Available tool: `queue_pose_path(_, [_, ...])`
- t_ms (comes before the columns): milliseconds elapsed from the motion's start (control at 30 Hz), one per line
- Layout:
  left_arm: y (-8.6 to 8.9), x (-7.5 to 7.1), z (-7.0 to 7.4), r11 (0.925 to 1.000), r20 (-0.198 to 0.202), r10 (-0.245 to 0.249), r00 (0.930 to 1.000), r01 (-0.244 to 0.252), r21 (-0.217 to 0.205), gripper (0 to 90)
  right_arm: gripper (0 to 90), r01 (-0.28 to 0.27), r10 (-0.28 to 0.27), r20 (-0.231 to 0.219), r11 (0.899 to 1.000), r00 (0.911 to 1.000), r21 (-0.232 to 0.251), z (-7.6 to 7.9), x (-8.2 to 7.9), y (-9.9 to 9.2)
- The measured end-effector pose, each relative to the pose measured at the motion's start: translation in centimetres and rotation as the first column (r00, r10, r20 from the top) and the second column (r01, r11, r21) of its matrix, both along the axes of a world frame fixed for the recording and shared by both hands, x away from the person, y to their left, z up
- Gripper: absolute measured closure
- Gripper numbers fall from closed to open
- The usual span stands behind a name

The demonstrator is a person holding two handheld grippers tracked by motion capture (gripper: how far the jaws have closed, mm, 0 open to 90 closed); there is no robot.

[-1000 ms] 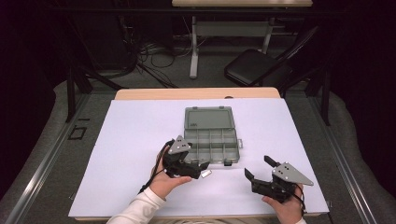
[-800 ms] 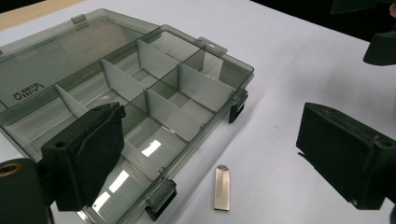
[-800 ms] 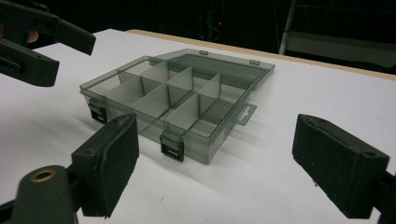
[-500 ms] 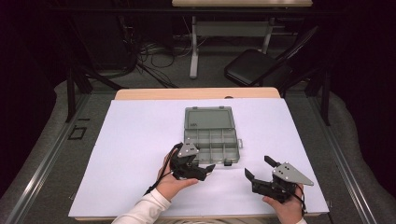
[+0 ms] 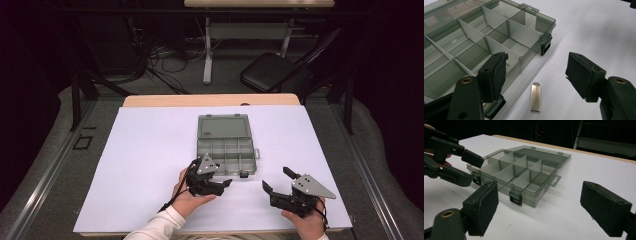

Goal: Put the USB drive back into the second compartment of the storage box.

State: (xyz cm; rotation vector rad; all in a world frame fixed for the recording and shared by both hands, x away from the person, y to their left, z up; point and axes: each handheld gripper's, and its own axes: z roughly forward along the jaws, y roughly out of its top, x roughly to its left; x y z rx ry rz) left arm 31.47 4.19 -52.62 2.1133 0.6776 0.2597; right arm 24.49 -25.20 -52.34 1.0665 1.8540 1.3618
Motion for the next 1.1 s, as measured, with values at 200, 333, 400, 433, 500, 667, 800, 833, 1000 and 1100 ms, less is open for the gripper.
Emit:
queue_pose_path(200, [0.1, 0.1, -0.3, 0.9999, -0.016, 0.001, 0.9999, -0.001, 0.010, 35.6, 14.8, -0.002, 0.002, 0.000, 1.000, 1.0000, 0.001, 0.0, 0.0, 0.0])
queue_pose_path(333, [0.2, 0.1, -0.5, 1.0000, -0.024, 0.007, 0.9997, -0.006, 0.005, 38.1, 14.8, -0.002, 0.002, -0.001, 1.000, 1.0000, 0.001, 0.0, 0.0, 0.0])
queue_pose_path(400, [0.2, 0.1, -0.5, 0.9999, -0.030, 0.011, 0.9995, -0.011, -0.001, 38.2, 14.8, -0.003, 0.003, -0.001, 1.000, 1.0000, 0.001, 0.0, 0.0, 0.0])
queue_pose_path(433, [0.2, 0.1, -0.6, 0.9999, -0.033, 0.012, 0.9994, -0.012, -0.005, 38.2, 14.8, -0.003, 0.003, -0.001, 1.000, 1.0000, 0.001, 0.0, 0.0, 0.0])
queue_pose_path(500, [0.3, 0.1, -0.7, 0.9999, -0.038, 0.013, 0.9992, -0.013, -0.006, 38.8, 14.8, -0.003, 0.003, -0.001, 1.000, 1.0000, 0.002, 0.0, 0.0, 0.0])
queue_pose_path(667, [0.3, 0.3, -1.1, 0.9999, -0.038, 0.011, 0.9992, -0.011, 0.001, 38.9, 14.8, -0.003, 0.003, -0.003, 1.000, 1.0000, 0.001, -0.1, 0.0, 0.0])
queue_pose_path(800, [0.3, 0.4, -1.4, 0.9998, -0.051, 0.016, 0.9986, -0.015, 0.013, 41.0, 14.9, -0.003, 0.003, -0.005, 1.000, 1.0000, 0.000, -0.1, 0.1, 0.0])
queue_pose_path(833, [0.3, 0.4, -1.4, 0.9998, -0.052, 0.016, 0.9985, -0.015, 0.015, 41.0, 14.9, -0.003, 0.003, -0.005, 1.000, 1.0000, 0.000, -0.1, 0.1, 0.0])
queue_pose_path(1000, [0.3, 0.5, -1.9, 0.9997, -0.069, 0.014, 0.9975, -0.013, 0.023, 45.6, 14.9, -0.002, 0.002, -0.007, 1.000, 1.0000, 0.000, -0.1, 0.1, 0.0])
queue_pose_path(1100, [0.2, 0.5, -2.2, 0.9994, -0.070, 0.013, 0.9975, -0.010, 0.033, 48.7, 14.9, -0.003, 0.003, -0.008, 1.000, 1.0000, 0.000, -0.1, 0.1, 0.0])
